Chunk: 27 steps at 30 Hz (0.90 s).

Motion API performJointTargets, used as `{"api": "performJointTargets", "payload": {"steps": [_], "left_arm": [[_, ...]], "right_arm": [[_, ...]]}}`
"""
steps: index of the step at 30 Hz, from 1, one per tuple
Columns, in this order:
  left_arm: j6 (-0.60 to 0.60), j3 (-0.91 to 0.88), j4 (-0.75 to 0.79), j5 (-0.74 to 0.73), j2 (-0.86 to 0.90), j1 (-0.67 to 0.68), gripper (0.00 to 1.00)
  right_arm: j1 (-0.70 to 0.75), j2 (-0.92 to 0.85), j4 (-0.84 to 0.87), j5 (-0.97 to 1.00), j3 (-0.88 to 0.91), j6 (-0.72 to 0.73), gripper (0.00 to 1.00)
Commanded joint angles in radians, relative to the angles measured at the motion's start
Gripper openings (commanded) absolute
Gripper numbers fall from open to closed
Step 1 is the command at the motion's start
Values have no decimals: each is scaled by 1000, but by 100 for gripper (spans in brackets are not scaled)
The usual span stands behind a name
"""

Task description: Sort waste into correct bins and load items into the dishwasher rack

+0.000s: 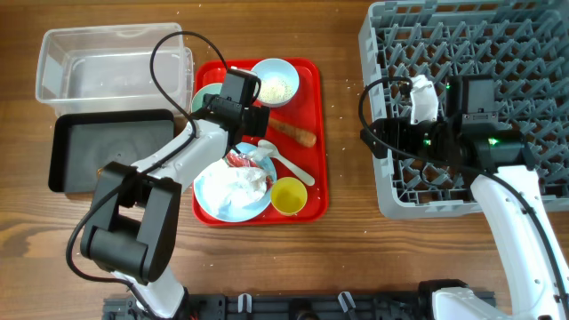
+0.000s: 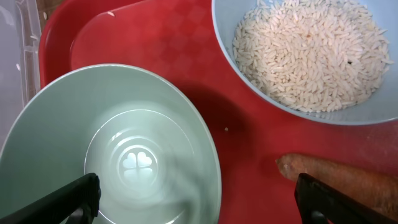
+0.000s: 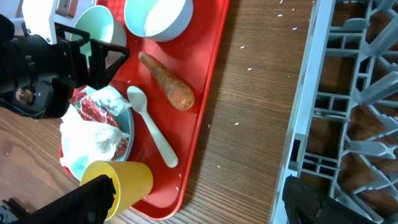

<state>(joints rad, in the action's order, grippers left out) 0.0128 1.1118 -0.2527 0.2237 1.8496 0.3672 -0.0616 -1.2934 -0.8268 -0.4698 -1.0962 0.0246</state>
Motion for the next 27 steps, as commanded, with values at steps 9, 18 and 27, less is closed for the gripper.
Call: {"api": "performJointTargets", "payload": {"steps": [9, 18, 27], "left_arm": [[2, -1, 5, 13, 11, -5, 100], [2, -1, 5, 13, 11, -5, 100], [2, -1, 5, 13, 11, -5, 100]], "right_arm": [[4, -10, 14, 3, -24, 1, 90], [4, -10, 18, 3, -24, 2, 91], [4, -10, 22, 3, -24, 5, 100]]}}
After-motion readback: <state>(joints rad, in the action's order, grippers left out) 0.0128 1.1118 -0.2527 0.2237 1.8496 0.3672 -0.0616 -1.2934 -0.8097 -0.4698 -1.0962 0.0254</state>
